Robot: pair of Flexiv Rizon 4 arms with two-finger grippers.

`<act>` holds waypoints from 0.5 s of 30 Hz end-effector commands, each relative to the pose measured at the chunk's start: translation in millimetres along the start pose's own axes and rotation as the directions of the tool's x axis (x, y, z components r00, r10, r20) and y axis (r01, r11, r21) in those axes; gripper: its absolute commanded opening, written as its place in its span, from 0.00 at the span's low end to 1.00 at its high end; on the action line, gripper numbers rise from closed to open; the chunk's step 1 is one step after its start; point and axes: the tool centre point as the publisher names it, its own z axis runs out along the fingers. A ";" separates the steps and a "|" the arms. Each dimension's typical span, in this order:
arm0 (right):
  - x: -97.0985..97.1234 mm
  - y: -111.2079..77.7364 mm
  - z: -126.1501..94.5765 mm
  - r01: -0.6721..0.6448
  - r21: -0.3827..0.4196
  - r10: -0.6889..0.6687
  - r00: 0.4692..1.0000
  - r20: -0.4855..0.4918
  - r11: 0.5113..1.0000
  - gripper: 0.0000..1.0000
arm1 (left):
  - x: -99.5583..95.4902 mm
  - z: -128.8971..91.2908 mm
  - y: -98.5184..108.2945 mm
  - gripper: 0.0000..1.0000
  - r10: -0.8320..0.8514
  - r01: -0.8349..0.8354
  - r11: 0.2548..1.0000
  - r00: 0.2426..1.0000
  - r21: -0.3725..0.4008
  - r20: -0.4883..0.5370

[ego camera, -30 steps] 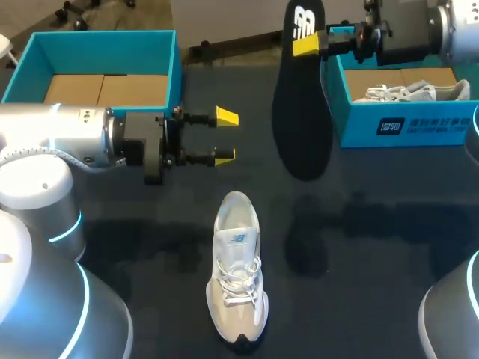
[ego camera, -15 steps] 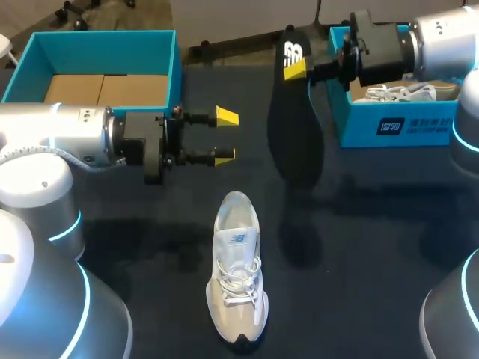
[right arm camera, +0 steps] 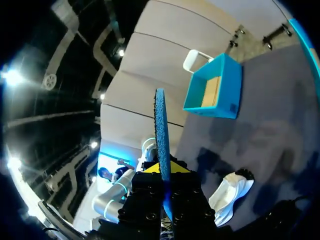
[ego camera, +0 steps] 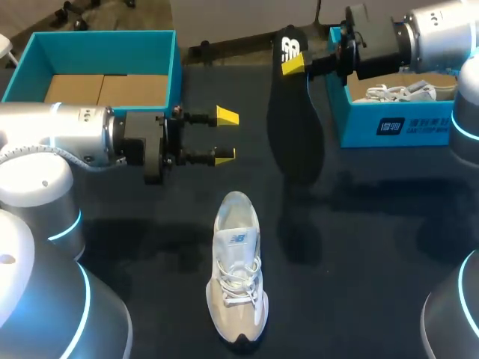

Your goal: Take the shoe out of the shoebox, open the shoe tongue, remove and reinsert the insole, then place the shoe into the shoebox

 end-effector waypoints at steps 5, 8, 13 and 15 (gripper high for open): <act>-28.4 -4.7 17.5 -0.117 0.004 0.117 0.992 -0.057 0.993 0.00 | 1.1 1.5 -0.3 1.00 0.003 -0.003 1.000 1.000 -0.002 0.002; -32.0 -5.4 20.6 -0.150 0.008 0.150 0.986 -0.077 0.989 0.00 | 1.1 1.5 -0.3 1.00 0.003 -0.003 1.000 1.000 -0.002 0.002; -32.6 -5.4 21.4 -0.161 0.002 0.161 0.984 -0.077 0.987 0.00 | 1.1 1.5 -0.3 1.00 0.003 -0.003 1.000 1.000 -0.002 0.002; -32.6 -5.4 21.4 -0.161 0.002 0.161 0.984 -0.077 0.987 0.00 | 2.6 3.0 3.0 1.00 -0.003 0.003 1.000 1.000 0.014 0.015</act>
